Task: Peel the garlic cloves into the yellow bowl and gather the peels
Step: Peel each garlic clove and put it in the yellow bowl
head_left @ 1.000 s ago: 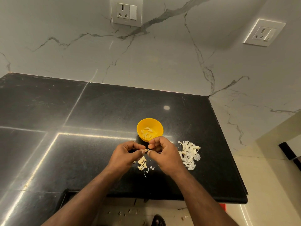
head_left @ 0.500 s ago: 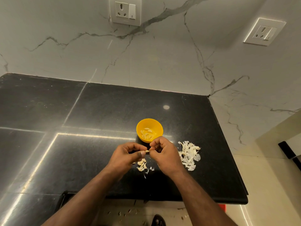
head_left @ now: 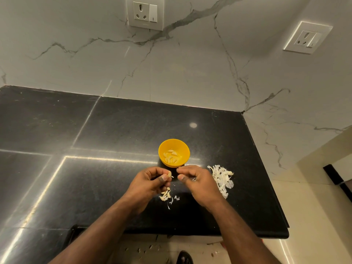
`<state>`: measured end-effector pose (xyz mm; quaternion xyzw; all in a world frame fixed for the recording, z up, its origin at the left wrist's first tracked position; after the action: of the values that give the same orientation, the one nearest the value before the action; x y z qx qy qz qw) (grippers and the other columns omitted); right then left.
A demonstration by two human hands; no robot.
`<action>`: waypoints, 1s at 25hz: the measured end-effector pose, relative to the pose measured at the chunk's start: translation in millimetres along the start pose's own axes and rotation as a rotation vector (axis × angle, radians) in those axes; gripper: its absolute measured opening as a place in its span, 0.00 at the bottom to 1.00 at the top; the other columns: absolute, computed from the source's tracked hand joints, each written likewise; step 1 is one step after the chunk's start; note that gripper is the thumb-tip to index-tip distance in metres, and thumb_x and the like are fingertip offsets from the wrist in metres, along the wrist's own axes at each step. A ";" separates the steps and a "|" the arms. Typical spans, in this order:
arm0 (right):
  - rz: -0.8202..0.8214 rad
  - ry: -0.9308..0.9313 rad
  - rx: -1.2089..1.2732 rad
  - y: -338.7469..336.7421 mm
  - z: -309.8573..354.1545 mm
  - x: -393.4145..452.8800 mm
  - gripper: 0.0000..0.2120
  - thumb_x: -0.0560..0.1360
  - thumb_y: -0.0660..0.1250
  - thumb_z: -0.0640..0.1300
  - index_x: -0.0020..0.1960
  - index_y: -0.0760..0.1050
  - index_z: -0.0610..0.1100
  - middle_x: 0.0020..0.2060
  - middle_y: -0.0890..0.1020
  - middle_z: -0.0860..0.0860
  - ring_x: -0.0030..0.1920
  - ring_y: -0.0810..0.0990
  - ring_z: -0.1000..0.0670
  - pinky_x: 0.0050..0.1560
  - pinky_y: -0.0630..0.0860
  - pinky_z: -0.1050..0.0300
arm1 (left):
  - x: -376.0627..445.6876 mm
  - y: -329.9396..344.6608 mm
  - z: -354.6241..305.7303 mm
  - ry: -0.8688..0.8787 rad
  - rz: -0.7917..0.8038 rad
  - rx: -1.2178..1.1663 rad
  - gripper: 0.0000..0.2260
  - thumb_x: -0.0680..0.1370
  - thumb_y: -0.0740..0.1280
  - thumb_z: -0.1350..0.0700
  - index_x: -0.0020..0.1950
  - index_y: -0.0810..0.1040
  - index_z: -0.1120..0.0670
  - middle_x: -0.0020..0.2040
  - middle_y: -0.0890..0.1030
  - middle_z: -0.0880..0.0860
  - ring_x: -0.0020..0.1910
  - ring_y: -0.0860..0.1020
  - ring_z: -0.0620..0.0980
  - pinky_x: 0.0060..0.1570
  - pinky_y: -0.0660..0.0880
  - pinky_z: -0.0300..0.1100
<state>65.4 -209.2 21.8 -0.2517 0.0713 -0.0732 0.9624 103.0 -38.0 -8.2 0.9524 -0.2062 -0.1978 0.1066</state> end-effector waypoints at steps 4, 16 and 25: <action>0.099 0.029 0.294 22.5 10.3 -4.7 0.11 0.78 0.70 0.38 0.58 0.84 0.48 0.48 0.87 0.55 0.49 0.83 0.60 0.51 0.78 0.63 | 0.7 6.4 -0.5 -0.009 0.060 -0.075 0.02 0.80 0.66 0.66 0.51 0.76 0.62 0.39 0.81 0.60 0.38 0.79 0.51 0.39 0.78 0.41; -0.056 0.004 0.344 21.8 11.0 -3.4 0.07 0.74 0.75 0.40 0.49 0.86 0.49 0.44 0.88 0.54 0.49 0.86 0.54 0.52 0.81 0.56 | -2.0 -2.3 -3.1 -0.013 0.021 0.044 0.12 0.72 0.75 0.52 0.48 0.81 0.59 0.42 0.82 0.57 0.43 0.79 0.53 0.44 0.76 0.46; -0.144 -0.113 0.059 19.1 21.5 -8.3 0.04 0.75 0.74 0.42 0.48 0.87 0.48 0.41 0.86 0.58 0.44 0.83 0.61 0.44 0.76 0.69 | -0.9 -3.6 -1.6 -0.038 0.016 0.013 0.11 0.71 0.76 0.53 0.48 0.84 0.59 0.42 0.81 0.59 0.42 0.77 0.52 0.41 0.74 0.42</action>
<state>63.0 -181.1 31.7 -0.2314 -0.0033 -0.1299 0.9642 104.2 -34.2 -7.5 0.9474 -0.2173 -0.2135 0.0979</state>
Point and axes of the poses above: each hand's wrist, its own x-axis towards the middle knuckle, its own y-axis out of the palm, z = x × y, the point moved 6 cm from there along x, towards the middle knuckle
